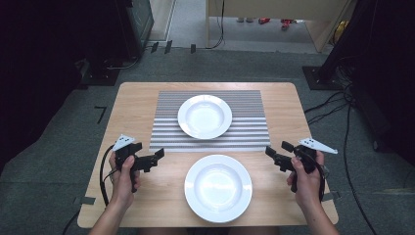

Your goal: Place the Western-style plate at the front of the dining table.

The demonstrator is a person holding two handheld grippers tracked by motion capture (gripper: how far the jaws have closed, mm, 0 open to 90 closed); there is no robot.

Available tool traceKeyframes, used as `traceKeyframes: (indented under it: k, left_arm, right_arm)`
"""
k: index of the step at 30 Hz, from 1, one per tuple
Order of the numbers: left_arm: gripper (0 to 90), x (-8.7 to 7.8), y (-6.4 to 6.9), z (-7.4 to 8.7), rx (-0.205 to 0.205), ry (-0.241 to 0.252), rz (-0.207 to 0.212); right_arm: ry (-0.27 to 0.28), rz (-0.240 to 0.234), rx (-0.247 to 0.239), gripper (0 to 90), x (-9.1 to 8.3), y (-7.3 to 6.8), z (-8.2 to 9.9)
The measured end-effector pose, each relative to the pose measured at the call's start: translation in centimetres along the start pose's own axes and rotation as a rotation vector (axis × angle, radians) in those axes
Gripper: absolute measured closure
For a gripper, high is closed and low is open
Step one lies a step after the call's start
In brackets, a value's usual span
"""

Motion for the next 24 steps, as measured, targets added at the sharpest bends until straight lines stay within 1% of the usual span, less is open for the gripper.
traceKeyframes:
  k: [2, 3, 4, 5, 8, 10, 11, 12, 13, 14, 15, 16, 18, 19, 20, 21, 22, 23, 24]
  left_arm:
    - [1.4, -0.5, -0.2, 0.4, -0.004, 0.007, -0.005]
    - [1.4, -0.9, -0.5, 0.9, -0.012, 0.011, -0.008]
    - [1.4, -0.9, -0.5, 0.9, -0.012, 0.011, -0.008]
    - [1.4, -1.4, -0.9, 1.4, -0.018, 0.015, -0.013]
    - [1.4, -1.9, -1.3, 1.9, -0.028, 0.018, -0.017]
    - [1.4, -2.4, -1.6, 2.4, -0.028, 0.021, -0.024]
    - [1.4, -2.9, -1.9, 2.8, -0.024, 0.023, -0.034]
    - [1.4, -2.9, -1.9, 2.8, -0.024, 0.023, -0.034]
    - [1.4, -3.4, -2.2, 3.2, -0.022, 0.024, -0.042]
    - [1.4, -3.7, -2.4, 3.4, -0.022, 0.026, -0.045]
    - [1.4, -4.0, -2.7, 3.7, -0.023, 0.027, -0.052]
    - [1.4, -4.4, -2.9, 4.0, -0.026, 0.026, -0.057]
    - [1.4, -4.9, -3.5, 4.7, -0.030, 0.025, -0.069]
    - [1.4, -5.2, -3.7, 5.0, -0.033, 0.025, -0.073]
    - [1.4, -5.5, -4.0, 5.5, -0.036, 0.021, -0.080]
    - [1.4, -5.8, -4.5, 6.1, -0.044, 0.022, -0.089]
    - [1.4, -5.8, -4.5, 6.1, -0.044, 0.022, -0.089]
    - [1.4, -6.0, -4.9, 6.4, -0.051, 0.021, -0.093]
    - [1.4, -6.3, -5.4, 7.0, -0.060, 0.021, -0.105]
  right_arm:
    - [-0.003, 0.008, 0.007, 20.2, -0.4, 0.4, 0.6]
    - [-0.003, 0.012, 0.011, 20.1, -0.8, 0.9, 1.1]
    - [-0.003, 0.012, 0.011, 20.1, -0.8, 0.9, 1.1]
    - [-0.002, 0.022, 0.017, 20.2, -1.2, 1.3, 1.6]
    - [0.001, 0.029, 0.026, 20.1, -1.7, 1.7, 2.1]
    - [0.003, 0.034, 0.030, 20.0, -2.1, 2.0, 2.6]
    - [0.004, 0.048, 0.032, 19.9, -2.6, 2.5, 3.1]
    - [0.004, 0.048, 0.032, 19.9, -2.6, 2.5, 3.1]
    - [0.005, 0.057, 0.037, 19.8, -3.1, 2.9, 3.6]
    - [0.005, 0.057, 0.037, 19.8, -3.1, 2.9, 3.6]
    - [0.004, 0.068, 0.045, 19.8, -3.5, 3.3, 4.1]
    - [0.004, 0.068, 0.045, 19.8, -3.5, 3.3, 4.1]
    - [0.006, 0.075, 0.043, 19.7, -3.9, 3.8, 4.5]
    - [0.003, 0.087, 0.043, 19.6, -4.3, 4.1, 5.0]
    - [0.003, 0.087, 0.043, 19.6, -4.3, 4.1, 5.0]
    - [-0.004, 0.096, 0.048, 19.5, -4.6, 4.5, 5.5]
    - [-0.004, 0.096, 0.048, 19.5, -4.6, 4.5, 5.5]
    - [-0.013, 0.108, 0.048, 19.4, -5.0, 4.8, 6.1]
    - [-0.013, 0.114, 0.045, 19.4, -5.1, 5.0, 6.3]
Point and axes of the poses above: each handheld gripper's, and its own axes: x roughly forward along the jaws, z roughly out of its underside, y roughly to its right, the point moved 9 cm from there along x, roughly forward along the jaws, and after that the axes turned 9 degrees about -y, right-handed, at the moved point
